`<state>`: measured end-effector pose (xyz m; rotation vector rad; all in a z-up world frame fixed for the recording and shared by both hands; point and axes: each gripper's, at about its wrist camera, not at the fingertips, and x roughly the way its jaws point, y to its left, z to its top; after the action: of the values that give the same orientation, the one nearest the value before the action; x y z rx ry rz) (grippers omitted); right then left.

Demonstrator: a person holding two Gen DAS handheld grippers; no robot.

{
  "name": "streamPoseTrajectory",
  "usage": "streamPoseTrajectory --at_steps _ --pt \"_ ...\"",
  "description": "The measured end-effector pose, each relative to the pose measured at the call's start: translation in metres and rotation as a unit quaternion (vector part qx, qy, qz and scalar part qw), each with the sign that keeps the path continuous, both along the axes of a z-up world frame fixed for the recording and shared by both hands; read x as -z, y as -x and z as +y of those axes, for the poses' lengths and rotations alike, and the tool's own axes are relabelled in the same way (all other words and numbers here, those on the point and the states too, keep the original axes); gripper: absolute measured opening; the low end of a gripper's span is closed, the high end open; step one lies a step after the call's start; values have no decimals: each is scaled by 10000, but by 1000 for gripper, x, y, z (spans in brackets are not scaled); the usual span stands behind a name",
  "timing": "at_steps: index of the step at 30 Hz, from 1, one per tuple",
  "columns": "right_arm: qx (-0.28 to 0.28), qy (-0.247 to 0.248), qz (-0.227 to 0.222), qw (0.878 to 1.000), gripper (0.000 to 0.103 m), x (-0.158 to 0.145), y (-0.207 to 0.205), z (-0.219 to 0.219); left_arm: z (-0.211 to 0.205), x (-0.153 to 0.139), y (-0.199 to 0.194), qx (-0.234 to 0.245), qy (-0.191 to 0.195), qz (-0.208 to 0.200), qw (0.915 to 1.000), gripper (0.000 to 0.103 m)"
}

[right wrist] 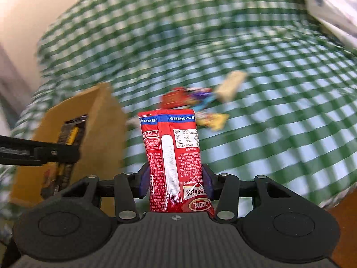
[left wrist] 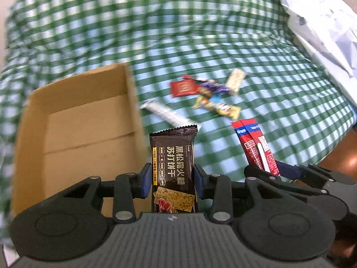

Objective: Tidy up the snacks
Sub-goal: 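Carry the red wafer pack and dark biscuit bar over the cardboard box with both tools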

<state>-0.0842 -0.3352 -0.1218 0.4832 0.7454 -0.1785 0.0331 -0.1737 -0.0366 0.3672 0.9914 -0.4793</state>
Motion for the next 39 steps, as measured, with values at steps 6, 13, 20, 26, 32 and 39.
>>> streamPoseTrajectory --at_steps 6,13,20,26,32,39 --pt "-900 -47 -122 9959 49 -30 19 82 85 -18 38 -686 -288 -261 9969 43" --pt "-1474 403 -231 9880 49 -64 36 147 158 -32 72 -1160 101 -364 9925 43" --pt "-1608 737 -166 9841 49 -75 53 181 185 -40 91 -1176 560 -450 9905 43" --pt "-1548 957 -174 9831 49 -82 63 193 196 -43 98 -1139 768 -474 9894 43" --pt "-1628 1142 -128 9799 49 -84 64 203 207 -43 100 -1191 868 -446 9881 43" --pt "-1647 1231 -89 9786 49 -86 62 209 214 -41 98 -1247 943 -397 9869 43"
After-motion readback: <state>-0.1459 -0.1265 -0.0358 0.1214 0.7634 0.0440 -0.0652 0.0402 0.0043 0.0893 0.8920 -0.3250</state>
